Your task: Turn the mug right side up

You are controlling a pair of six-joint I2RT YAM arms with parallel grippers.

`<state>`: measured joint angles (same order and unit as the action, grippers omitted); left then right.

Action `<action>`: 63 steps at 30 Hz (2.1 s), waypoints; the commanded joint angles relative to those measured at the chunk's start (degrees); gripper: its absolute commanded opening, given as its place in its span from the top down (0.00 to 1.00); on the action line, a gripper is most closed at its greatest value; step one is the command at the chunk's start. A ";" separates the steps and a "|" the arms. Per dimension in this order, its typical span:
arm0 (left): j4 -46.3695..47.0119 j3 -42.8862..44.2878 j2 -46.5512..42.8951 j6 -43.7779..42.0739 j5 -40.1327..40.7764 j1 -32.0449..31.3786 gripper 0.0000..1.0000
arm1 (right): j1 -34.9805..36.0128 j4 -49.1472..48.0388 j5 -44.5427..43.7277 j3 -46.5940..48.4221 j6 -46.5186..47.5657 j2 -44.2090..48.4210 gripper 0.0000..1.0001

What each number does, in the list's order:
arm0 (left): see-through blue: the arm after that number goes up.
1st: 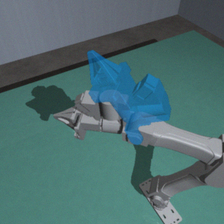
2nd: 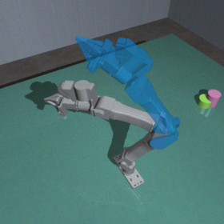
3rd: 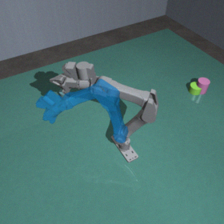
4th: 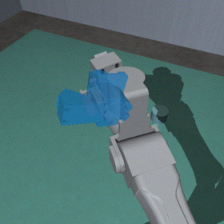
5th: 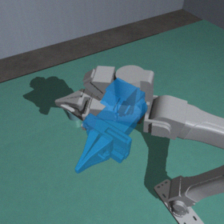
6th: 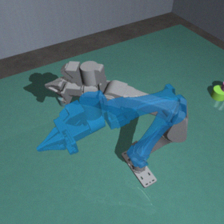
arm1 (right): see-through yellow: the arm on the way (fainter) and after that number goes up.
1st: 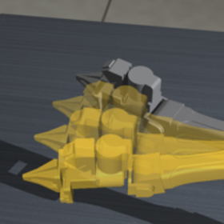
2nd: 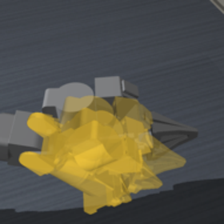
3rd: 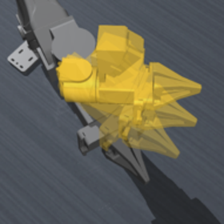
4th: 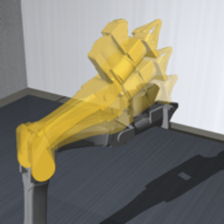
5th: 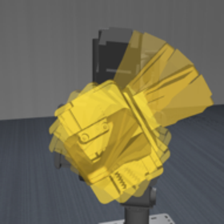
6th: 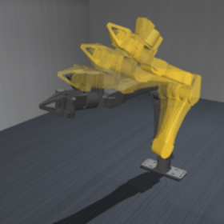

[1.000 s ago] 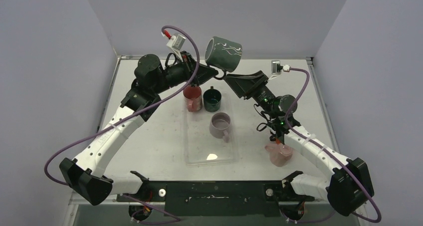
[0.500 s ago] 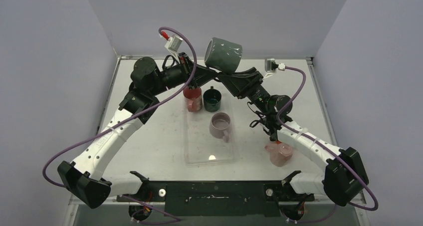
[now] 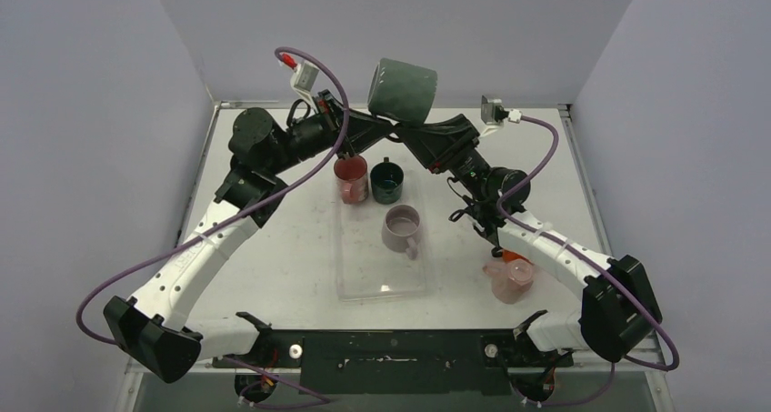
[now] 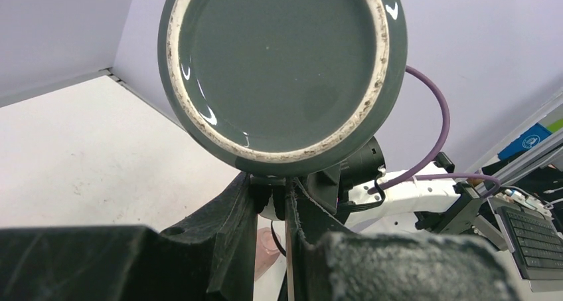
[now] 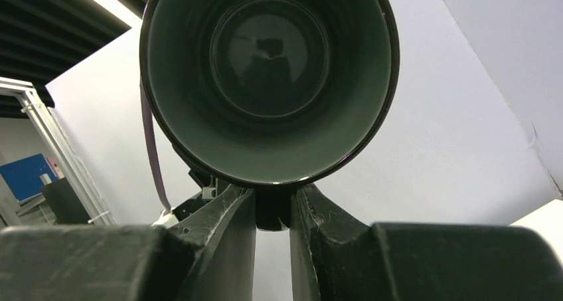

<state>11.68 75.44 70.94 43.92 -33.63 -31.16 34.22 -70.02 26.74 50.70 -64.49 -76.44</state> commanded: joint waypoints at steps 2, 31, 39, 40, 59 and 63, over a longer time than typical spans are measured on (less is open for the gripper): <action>6.18 -0.38 -2.47 -1.54 -3.41 -0.75 0.84 | 0.37 -3.82 -2.66 1.70 0.56 0.80 0.95; 18.97 -8.77 -7.39 -2.05 -14.42 3.72 0.45 | 1.77 2.35 -2.46 -4.37 10.59 5.06 0.95; 10.15 -10.59 -9.61 -7.69 -9.67 6.07 0.44 | 3.43 10.10 -2.42 -3.41 15.60 6.12 0.95; 6.89 -10.87 -10.43 -10.03 -7.92 6.49 0.44 | 3.60 11.33 -2.65 -3.53 16.07 6.39 0.95; -20.30 -25.40 -28.38 -30.50 26.77 14.54 0.29 | 16.15 38.64 -10.87 -8.58 31.90 6.54 0.95; -21.60 -25.25 -28.73 -30.89 31.75 14.63 0.29 | 18.22 41.08 -13.31 -7.69 34.42 3.15 0.95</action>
<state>-8.75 49.41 43.35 14.85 -10.61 -16.93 51.18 -25.39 17.91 41.28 -34.85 -71.83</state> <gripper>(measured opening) 0.711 0.206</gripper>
